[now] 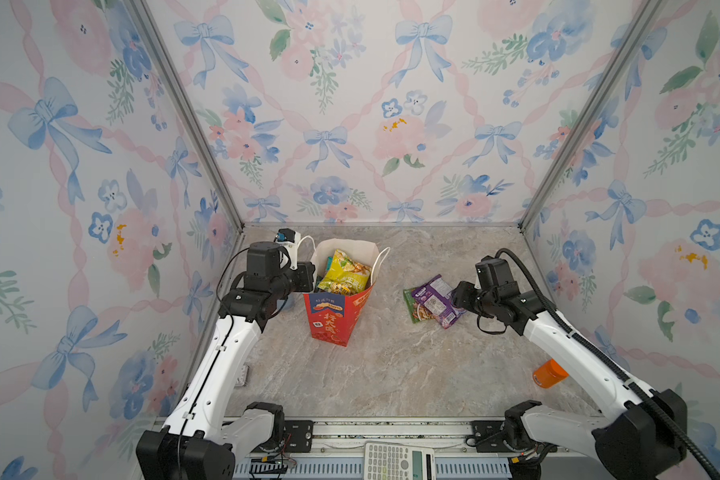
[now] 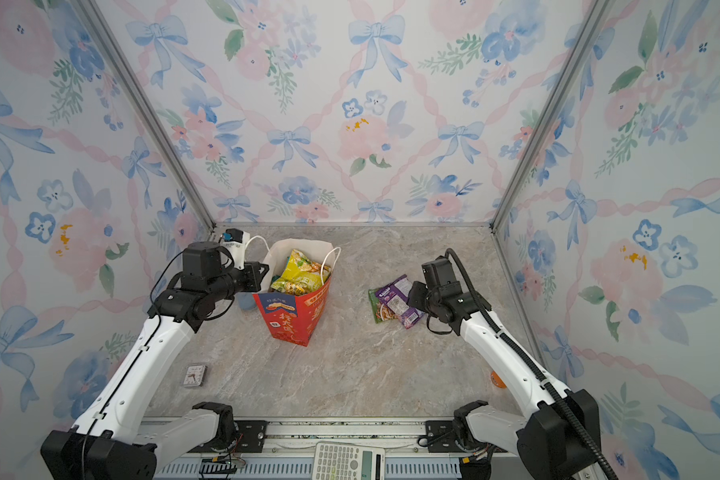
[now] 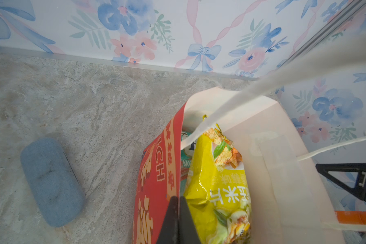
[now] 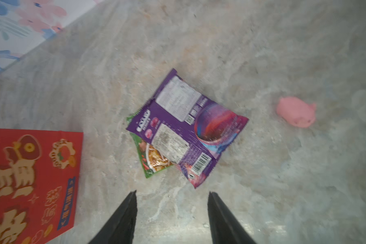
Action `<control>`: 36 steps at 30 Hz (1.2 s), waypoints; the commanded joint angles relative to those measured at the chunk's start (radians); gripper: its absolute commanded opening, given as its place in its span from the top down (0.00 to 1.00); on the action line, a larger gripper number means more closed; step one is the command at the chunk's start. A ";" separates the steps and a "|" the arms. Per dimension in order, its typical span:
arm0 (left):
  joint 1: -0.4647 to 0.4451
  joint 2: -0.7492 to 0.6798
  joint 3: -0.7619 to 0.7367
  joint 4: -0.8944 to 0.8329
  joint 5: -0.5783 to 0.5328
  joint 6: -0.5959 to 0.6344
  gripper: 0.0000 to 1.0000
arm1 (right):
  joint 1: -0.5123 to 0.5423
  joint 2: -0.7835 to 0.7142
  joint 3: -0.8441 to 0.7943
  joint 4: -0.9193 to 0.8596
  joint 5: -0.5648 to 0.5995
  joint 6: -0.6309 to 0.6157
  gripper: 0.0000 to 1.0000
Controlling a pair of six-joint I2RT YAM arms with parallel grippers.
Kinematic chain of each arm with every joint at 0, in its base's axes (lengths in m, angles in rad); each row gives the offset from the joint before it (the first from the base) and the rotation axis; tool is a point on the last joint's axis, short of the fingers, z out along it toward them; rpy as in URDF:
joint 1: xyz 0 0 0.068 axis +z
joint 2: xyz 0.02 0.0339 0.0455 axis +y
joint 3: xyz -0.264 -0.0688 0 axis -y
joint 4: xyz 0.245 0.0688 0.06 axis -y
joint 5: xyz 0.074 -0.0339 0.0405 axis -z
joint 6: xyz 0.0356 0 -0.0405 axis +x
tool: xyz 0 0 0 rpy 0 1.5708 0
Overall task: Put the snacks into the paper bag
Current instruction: 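Move the right gripper down onto the purple Fox's packet and grasp it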
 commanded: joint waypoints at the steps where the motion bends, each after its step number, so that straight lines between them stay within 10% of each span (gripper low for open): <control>1: 0.007 -0.019 0.029 0.075 0.035 0.009 1.00 | -0.058 -0.033 -0.089 0.091 -0.042 0.084 0.41; 16: 0.007 -0.023 0.029 0.074 0.037 0.001 1.00 | -0.191 0.105 -0.254 0.379 -0.189 0.166 0.07; 36: 0.007 -0.013 0.031 0.073 0.032 0.005 1.00 | -0.197 0.274 -0.263 0.521 -0.241 0.209 0.15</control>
